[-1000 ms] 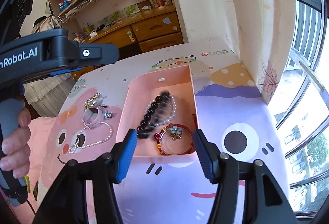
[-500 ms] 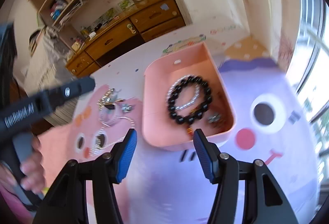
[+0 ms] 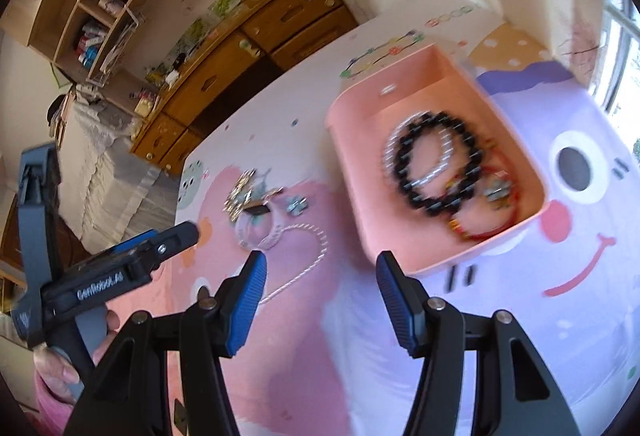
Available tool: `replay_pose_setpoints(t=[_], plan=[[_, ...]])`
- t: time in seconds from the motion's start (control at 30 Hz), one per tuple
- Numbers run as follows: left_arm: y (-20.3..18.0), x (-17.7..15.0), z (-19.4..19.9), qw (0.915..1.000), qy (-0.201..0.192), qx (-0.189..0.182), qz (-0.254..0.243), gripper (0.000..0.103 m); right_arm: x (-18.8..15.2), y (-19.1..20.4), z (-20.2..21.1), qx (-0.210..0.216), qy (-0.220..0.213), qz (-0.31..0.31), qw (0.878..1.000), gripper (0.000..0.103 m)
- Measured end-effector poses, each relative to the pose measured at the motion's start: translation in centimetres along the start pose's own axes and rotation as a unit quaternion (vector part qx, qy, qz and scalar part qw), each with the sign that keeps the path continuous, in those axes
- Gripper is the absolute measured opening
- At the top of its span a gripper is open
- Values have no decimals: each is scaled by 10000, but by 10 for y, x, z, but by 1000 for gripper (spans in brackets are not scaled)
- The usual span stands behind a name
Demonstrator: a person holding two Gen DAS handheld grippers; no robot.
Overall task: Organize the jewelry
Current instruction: 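Move both open tools back from the box to the remaining jewelry, then grasp the white watch by its band with the left tool and lift it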
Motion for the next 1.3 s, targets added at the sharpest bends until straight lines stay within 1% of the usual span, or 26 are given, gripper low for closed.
replay_pose_setpoints(t=[0.2,0.27,0.37,0.4,0.5,0.53,0.63,0.7,0.77,0.9,0.93,0.97,1.0,1.07,1.13,1.23,1.3], plan=[[18,4,-22,9974,592,-99,390,86,-15,36,-29,110,208,302,9993,57],[21,6,-30,9955,808,-131,485,86,-21,45,-39,66,255,438,9987,57],[23,7,-44,9901,1185,-238,714,86,-30,53,-52,-176,295,767,9965,57],[22,7,-50,9869,1347,-314,829,86,-33,53,-56,-248,304,869,9954,57],[19,7,-65,9813,1635,-387,936,86,-40,54,-67,-509,328,1240,9904,57],[17,7,-68,9808,1675,-363,930,86,-42,54,-69,-613,306,1348,9885,57],[11,7,-80,9796,1771,-285,903,86,-43,50,-77,-1118,173,1775,9776,57],[6,8,-87,9784,1827,-306,914,87,-42,48,-80,-1464,59,2106,9665,57],[1,8,-95,9773,1878,-325,923,87,-42,46,-85,-1610,9,2293,9600,57],[-5,11,-106,9775,1860,-263,959,87,-42,42,-95,-1598,32,2428,9568,57],[-6,12,-108,9777,1824,-266,1007,87,-39,41,-94,-1646,-86,2491,9543,57],[-7,13,-109,9778,1805,-269,1031,87,-35,40,-95,-1682,-130,2506,9533,57],[-9,14,-111,9782,1786,-252,1033,87,-38,42,-95,-1684,-146,2509,9531,57],[-10,15,-115,9794,1762,-149,972,87,-35,39,-97,-1648,-119,2472,9548,57],[-10,16,-118,9818,1709,11,832,87,-32,37,-98,-1682,-154,2522,9528,57],[-13,20,-120,9835,1661,126,705,86,-29,35,-99,-1653,-170,2625,9505,57],[-14,22,-121,9839,1636,148,699,83,-27,35,-100,-1595,-161,2688,9498,57]])
Point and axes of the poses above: each gripper's, at about its wrist camera, not at the fingertips, and z roughly against the way its jaws point, y to its left, x to its top, the point moved 10 cm from there along -z, roughly the way its jaws point, and after that the axes turned 8 degrees about z, right-handed, at the moved point
